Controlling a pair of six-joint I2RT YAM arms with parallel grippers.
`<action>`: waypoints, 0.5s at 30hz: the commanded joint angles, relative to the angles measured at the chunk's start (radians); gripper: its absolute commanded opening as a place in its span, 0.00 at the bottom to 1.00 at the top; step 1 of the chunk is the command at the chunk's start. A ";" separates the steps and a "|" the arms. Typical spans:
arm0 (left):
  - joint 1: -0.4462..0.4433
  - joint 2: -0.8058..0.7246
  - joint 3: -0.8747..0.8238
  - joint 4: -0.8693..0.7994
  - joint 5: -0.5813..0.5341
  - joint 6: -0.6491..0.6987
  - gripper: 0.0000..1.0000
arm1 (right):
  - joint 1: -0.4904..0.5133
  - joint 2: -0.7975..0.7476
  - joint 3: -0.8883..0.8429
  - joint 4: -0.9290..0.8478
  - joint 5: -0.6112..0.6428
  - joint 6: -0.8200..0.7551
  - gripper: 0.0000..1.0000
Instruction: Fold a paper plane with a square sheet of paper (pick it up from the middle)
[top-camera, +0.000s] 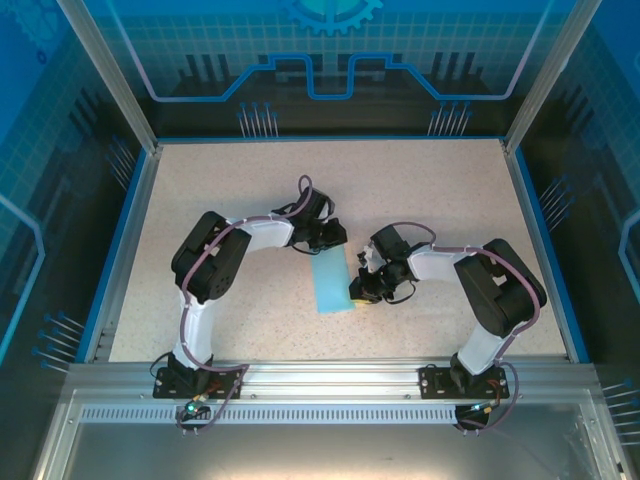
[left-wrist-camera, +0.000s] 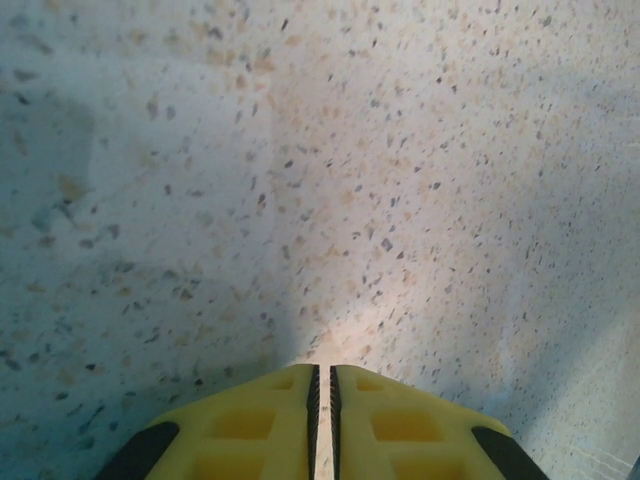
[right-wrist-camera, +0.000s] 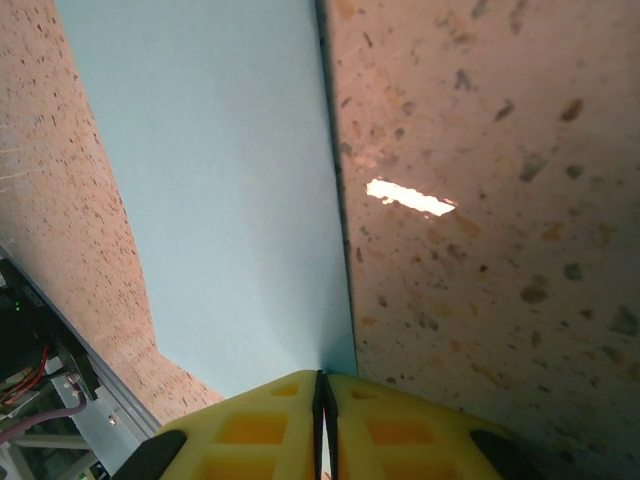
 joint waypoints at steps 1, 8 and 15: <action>0.005 -0.003 0.039 -0.020 0.017 0.030 0.13 | 0.022 0.089 -0.064 -0.104 0.076 -0.008 0.11; -0.016 -0.118 -0.046 0.037 0.067 0.041 0.20 | 0.022 0.089 -0.062 -0.101 0.076 -0.005 0.11; -0.054 -0.154 -0.123 0.045 0.077 0.037 0.22 | 0.022 0.094 -0.066 -0.097 0.078 -0.004 0.11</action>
